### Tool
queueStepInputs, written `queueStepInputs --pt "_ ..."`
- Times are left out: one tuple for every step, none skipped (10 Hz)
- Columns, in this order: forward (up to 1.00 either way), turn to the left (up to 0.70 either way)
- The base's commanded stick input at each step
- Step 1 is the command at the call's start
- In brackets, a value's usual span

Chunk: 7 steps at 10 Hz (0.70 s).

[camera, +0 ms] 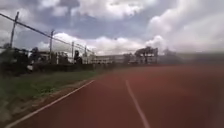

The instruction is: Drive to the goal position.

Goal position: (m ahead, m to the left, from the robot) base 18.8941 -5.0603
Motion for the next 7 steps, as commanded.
queueStepInputs --pt "1.0 -0.05" --pt "1.0 -0.01" --pt "1.0 0.0" --pt "1.0 0.0" --pt "1.0 0.0" --pt "1.0 0.0" --pt "1.0 0.0"
